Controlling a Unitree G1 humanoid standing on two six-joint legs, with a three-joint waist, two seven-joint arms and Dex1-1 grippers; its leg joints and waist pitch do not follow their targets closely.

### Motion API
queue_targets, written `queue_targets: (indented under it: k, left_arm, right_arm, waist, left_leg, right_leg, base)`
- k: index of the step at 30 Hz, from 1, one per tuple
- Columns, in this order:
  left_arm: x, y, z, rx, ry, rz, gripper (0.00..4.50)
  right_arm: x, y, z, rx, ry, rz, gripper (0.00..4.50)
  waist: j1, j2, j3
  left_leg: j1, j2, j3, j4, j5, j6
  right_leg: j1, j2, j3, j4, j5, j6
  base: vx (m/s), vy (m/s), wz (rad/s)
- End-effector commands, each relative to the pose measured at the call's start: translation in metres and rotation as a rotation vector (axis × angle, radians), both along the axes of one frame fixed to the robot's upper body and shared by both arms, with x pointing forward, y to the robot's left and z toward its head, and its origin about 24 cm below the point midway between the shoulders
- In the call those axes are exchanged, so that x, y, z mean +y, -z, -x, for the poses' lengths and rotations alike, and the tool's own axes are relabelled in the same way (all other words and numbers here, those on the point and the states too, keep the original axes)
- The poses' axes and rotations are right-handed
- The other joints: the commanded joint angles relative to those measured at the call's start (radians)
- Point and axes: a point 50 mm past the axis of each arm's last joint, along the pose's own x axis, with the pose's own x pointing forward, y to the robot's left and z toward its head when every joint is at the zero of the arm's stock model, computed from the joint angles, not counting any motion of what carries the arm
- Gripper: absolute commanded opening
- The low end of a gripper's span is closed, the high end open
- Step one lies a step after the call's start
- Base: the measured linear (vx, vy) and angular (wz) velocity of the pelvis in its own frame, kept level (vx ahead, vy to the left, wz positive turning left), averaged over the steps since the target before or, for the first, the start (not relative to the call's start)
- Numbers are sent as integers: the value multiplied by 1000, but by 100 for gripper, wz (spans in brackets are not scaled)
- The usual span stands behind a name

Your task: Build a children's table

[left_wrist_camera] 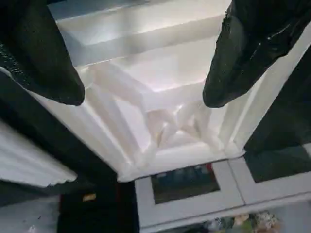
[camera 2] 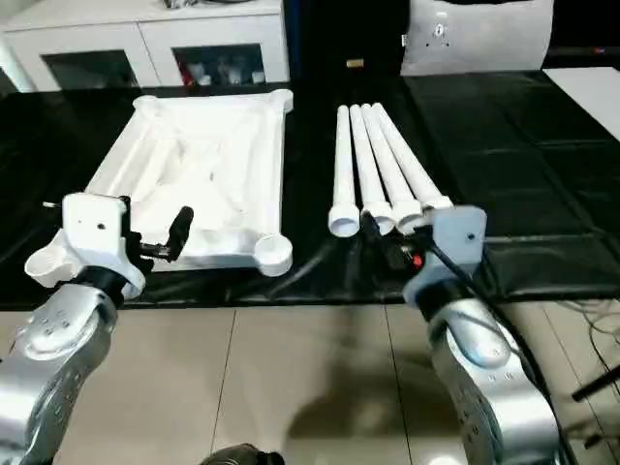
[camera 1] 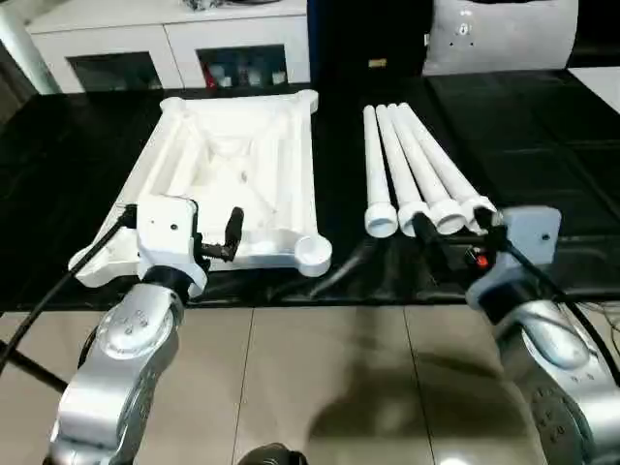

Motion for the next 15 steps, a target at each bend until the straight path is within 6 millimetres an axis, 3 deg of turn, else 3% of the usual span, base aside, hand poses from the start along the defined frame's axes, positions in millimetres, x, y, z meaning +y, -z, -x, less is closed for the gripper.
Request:
queue_targets:
  k: [1,2,3,4,5,6,7,8,9,10,11,12,13,14,15]
  left_arm:
    - [6,0,-5,13,-27,-23,447]
    - [6,0,-5,13,-27,-23,447]
    - [6,0,-5,13,-27,-23,447]
    - [6,0,-8,16,-16,-22,447]
    - [3,-1,-8,20,-1,-6,447]
    - [-5,3,-6,31,39,20,447]
    - [-9,5,-5,37,54,31,447]
    - [-13,9,-4,51,65,36,447]
    - [-17,12,-2,60,75,32,447]
    - [-19,13,-1,61,74,32,447]
    - [-20,13,0,64,60,43,447]
    - [-20,13,0,64,60,43,447]
    - [-19,13,0,63,51,62,447]
    - [-19,12,1,63,44,77,447]
    - [-18,12,0,63,38,77,447]
  right_arm:
    - [1,-2,3,18,82,-34,450]
    - [1,-2,3,18,82,-34,450]
    - [1,-2,3,18,82,-34,450]
    - [3,-3,3,21,97,-52,450]
    - [6,-4,4,25,97,-82,450]
    - [13,0,6,41,54,-153,450]
    - [16,1,7,45,35,-178,450]
    - [19,5,7,54,23,-199,450]
    - [21,11,6,76,20,-192,450]
    - [21,13,5,85,20,-185,450]
    - [22,16,3,103,20,-169,450]
    - [22,16,3,103,20,-169,450]
    - [21,16,1,107,26,-175,450]
    - [20,16,0,108,30,-183,450]
    - [18,15,-2,111,38,-169,450]
  waist:
    - [-27,20,-56]
    - [-36,34,-50]
    - [-41,23,-47]
    - [-30,46,-46]
    - [-30,27,-48]
    - [-29,24,-45]
    - [-29,3,-44]
    - [-29,-4,-36]
    - [-36,-25,-23]
    - [-34,5,-21]
    - [-53,32,-4]
    - [-56,35,13]
    - [40,49,-9]
    - [10,-12,-59]
    - [-29,-91,-51]
  left_leg:
    - [73,88,-63,-149,-240,108]
    - [66,94,-63,-180,-310,-11]
    - [46,109,-80,-207,-463,-147]
    - [51,112,-83,-214,-551,-236]
    - [64,95,-66,-201,-678,-343]
    - [63,88,-67,-192,-720,-349]
    - [75,86,-86,-146,-736,-308]
    - [84,85,-125,-83,-673,-237]
    - [73,88,-150,-53,-614,-189]
    - [68,96,-170,-57,-638,-199]
    - [36,101,-165,-163,-911,-299]
    - [-28,101,-146,-271,-1086,-357]
    - [-107,1,-14,-338,-1049,-470]
    - [-42,37,9,-280,-644,-465]
    - [144,33,-117,127,-136,-228]
  right_leg:
    - [-18,76,-54,-3,-143,-53]
    - [-24,101,-67,31,-101,-31]
    - [2,85,-68,47,-63,-5]
    - [-2,69,-62,41,-60,-2]
    - [-23,50,-40,7,-107,-20]
    - [-24,41,-26,-13,-175,-27]
    - [-33,-7,3,-53,-361,-37]
    - [-43,-66,25,-92,-524,-44]
    - [-32,-90,19,-119,-671,-31]
    - [-22,-87,8,-106,-684,-29]
    - [10,13,-60,-52,-607,-7]
    - [63,72,-94,47,-442,-28]
    - [155,150,-174,169,-135,-94]
    - [118,55,-75,161,-382,-125]
    - [-128,-108,5,-130,-946,-32]
  base:
    - [-72,130,10]
    - [-116,176,7]
    - [-81,108,2]
    - [-99,66,2]
    - [-99,15,15]
    - [-99,15,15]
    - [-84,-19,10]
    - [-79,-25,-8]
    - [-79,-25,-8]
    - [-77,2,-21]
    - [-119,23,-22]
    - [-119,23,-22]
    - [-161,6,13]
    - [-29,-166,29]
    - [-29,-166,29]
